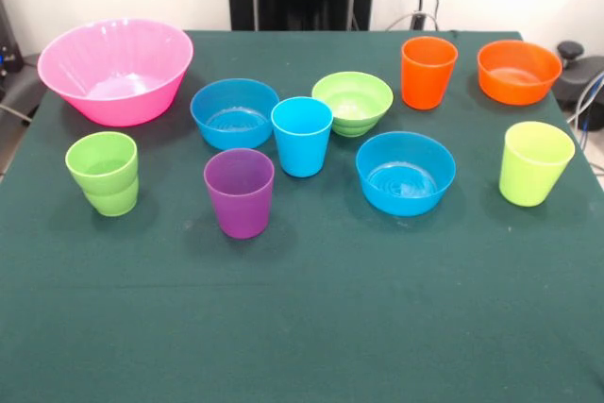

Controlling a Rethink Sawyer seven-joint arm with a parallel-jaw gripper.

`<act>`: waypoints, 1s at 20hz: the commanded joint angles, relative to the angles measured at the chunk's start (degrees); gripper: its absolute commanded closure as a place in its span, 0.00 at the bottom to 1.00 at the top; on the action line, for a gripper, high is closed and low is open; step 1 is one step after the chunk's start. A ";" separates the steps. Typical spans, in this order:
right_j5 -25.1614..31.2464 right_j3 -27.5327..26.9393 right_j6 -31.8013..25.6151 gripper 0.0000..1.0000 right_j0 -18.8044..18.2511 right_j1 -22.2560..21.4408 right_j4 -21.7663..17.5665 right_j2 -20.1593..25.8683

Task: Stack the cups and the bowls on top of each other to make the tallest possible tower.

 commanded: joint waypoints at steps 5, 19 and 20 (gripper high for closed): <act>-8.61 -2.38 7.71 0.00 -2.34 15.78 -2.13 5.15; -15.62 -8.94 6.42 0.00 -4.37 28.08 -3.80 4.98; -15.76 -9.02 6.25 0.00 -4.79 28.26 -4.18 4.89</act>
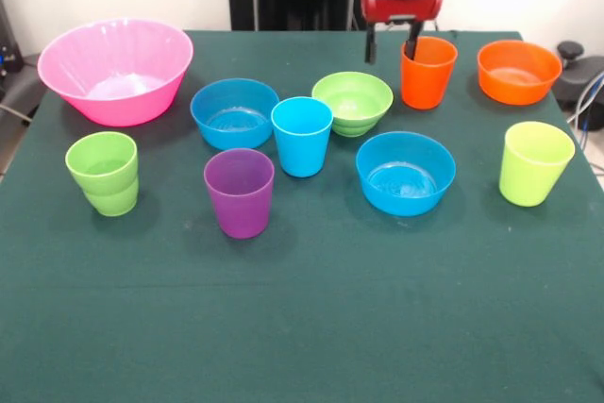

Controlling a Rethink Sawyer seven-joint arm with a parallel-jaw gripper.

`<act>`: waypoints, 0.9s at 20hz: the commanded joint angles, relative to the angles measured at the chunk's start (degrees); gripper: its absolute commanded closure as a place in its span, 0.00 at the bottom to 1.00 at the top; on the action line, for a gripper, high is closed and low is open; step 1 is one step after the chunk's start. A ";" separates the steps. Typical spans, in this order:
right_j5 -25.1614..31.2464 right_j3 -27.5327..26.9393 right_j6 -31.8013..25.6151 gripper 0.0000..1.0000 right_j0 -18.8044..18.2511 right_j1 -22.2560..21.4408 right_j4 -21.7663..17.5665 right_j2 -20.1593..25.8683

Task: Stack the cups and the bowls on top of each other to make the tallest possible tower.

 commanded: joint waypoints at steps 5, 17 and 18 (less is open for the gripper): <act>-5.51 -6.40 5.39 0.00 -4.53 7.34 -5.99 4.17; -2.01 -7.71 5.03 0.00 -7.17 6.30 -8.24 5.34; -1.57 -7.80 5.10 0.00 -7.07 6.00 -8.06 5.42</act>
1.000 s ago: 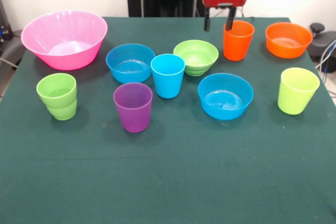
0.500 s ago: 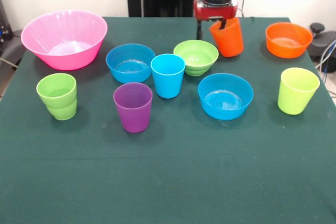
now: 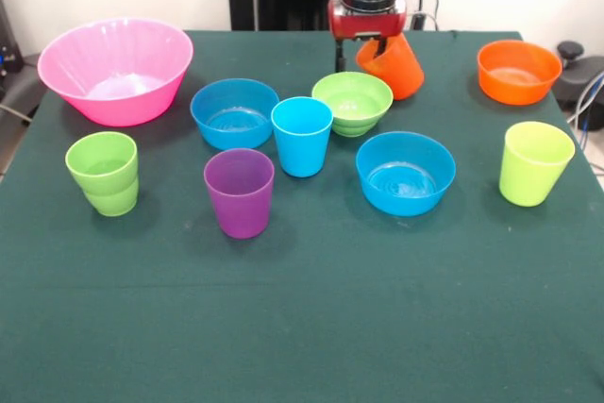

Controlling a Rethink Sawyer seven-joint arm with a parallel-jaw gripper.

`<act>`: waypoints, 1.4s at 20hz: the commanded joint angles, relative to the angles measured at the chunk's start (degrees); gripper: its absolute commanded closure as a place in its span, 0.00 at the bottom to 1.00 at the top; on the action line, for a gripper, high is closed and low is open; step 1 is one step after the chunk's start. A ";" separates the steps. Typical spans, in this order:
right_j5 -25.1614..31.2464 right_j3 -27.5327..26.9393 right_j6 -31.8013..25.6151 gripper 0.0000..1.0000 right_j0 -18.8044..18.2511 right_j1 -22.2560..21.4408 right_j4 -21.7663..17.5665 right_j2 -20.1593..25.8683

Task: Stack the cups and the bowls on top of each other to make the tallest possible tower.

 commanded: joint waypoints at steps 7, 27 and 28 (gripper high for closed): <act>1.48 -6.59 7.15 0.00 0.91 1.05 -0.03 6.43; 1.58 -6.75 8.70 1.00 3.08 1.52 1.47 5.70; 1.71 -6.65 8.76 1.00 3.17 1.48 1.56 5.59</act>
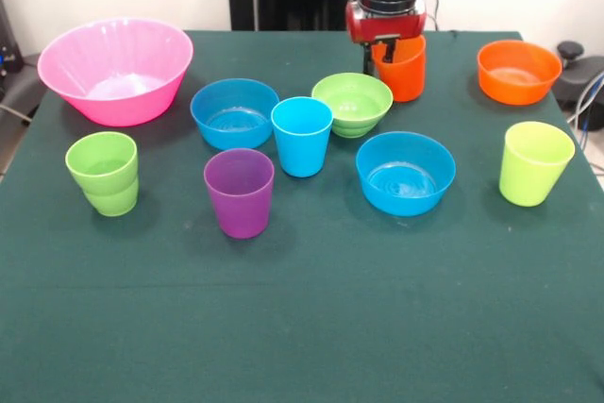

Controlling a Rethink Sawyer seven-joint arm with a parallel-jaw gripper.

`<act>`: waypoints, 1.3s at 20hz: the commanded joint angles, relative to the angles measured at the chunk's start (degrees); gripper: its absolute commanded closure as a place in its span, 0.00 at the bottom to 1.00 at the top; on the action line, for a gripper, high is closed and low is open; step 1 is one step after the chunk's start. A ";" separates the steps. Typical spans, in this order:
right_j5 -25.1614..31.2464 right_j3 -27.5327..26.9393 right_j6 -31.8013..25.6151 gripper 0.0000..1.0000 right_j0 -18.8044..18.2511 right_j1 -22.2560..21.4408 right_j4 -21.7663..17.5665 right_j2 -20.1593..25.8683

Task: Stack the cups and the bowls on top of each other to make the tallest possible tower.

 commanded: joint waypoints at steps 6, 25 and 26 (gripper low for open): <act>1.95 -5.67 8.73 1.00 1.05 1.73 1.63 3.94; 30.16 -2.74 7.45 1.00 0.80 -17.51 8.13 6.60; 31.60 -2.85 7.36 1.00 0.83 -18.21 8.49 6.63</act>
